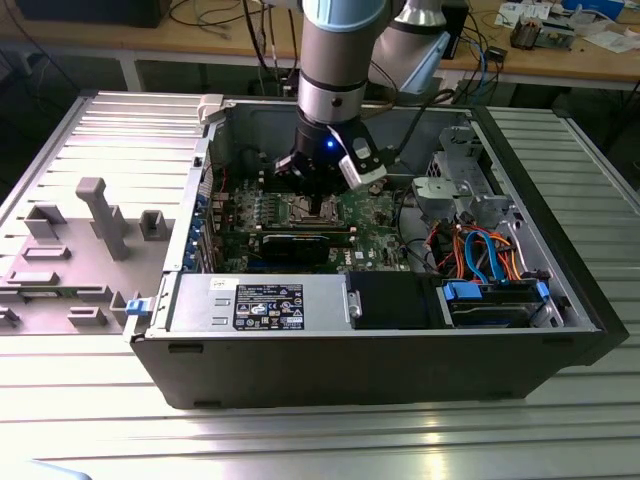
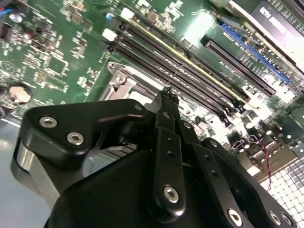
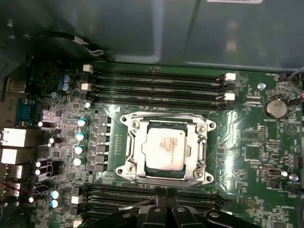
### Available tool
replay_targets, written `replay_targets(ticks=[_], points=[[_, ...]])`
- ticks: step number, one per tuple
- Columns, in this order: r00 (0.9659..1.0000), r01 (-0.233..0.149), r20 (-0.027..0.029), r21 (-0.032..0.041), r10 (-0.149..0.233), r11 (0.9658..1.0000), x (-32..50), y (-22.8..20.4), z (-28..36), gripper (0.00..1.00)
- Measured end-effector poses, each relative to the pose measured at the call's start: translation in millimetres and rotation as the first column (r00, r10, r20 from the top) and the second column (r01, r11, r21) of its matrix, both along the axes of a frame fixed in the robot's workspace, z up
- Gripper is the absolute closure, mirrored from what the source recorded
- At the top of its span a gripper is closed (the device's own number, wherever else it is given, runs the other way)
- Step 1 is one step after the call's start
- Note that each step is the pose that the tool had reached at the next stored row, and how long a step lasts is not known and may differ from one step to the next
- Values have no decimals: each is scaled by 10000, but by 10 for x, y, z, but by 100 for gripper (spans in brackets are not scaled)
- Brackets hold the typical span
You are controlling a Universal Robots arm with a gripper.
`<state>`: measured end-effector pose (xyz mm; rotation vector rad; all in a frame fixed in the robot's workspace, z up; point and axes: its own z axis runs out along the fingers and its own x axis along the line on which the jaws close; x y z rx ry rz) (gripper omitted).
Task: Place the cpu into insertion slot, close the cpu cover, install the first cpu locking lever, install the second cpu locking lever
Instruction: 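Install the second cpu locking lever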
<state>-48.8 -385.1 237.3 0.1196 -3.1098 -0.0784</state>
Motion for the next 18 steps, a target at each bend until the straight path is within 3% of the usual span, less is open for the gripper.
replay_targets(ticks=[6, 12, 18], points=[[9999, -135, -4, -2, 135, 9999, -139, -5, -101, 89], [9994, -339, -4, 1, 339, 9994, -161, -60, -83, 89], [9988, -494, -6, 8, 494, 9988, -202, -62, -79, 89]])
